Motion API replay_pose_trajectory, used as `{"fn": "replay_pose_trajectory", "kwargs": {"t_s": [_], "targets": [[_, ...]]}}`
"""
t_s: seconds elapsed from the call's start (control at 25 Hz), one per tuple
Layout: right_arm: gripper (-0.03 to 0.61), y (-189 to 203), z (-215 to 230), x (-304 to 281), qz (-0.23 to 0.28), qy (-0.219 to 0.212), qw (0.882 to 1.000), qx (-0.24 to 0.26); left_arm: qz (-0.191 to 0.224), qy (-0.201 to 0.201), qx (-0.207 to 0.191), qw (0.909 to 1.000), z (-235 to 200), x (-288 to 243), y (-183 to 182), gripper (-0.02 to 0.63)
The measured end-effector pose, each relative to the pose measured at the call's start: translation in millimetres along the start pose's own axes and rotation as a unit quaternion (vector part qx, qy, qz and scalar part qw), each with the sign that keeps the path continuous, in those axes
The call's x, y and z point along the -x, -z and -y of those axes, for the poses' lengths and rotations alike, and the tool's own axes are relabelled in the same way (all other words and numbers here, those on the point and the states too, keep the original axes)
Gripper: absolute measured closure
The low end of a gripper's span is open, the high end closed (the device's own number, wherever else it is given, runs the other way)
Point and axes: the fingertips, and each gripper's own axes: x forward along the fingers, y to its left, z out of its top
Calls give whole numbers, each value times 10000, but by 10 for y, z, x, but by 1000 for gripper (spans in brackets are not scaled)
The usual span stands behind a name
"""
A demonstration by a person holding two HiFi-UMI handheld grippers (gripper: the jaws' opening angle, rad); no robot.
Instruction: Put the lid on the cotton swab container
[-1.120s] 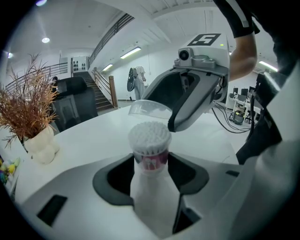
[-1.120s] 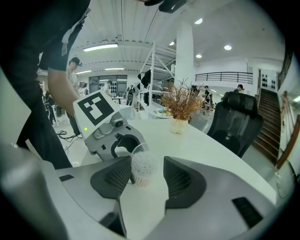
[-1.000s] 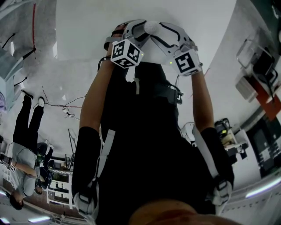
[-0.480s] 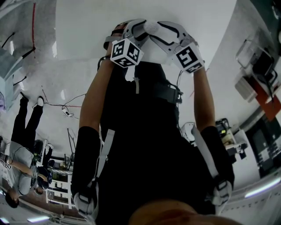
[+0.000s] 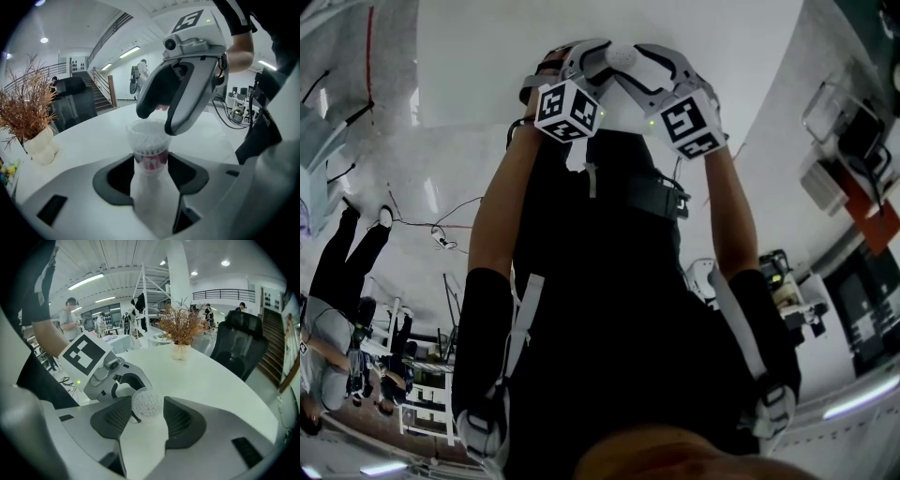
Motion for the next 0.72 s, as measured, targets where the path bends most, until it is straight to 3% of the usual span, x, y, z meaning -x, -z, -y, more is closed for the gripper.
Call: {"fn": "replay_pose_trajectory", "kwargs": {"t_s": [0.72], "targets": [[380,118,-68,-46,-742,165,9958,504,7,67,34,10000,25,-15,-9,387]]}}
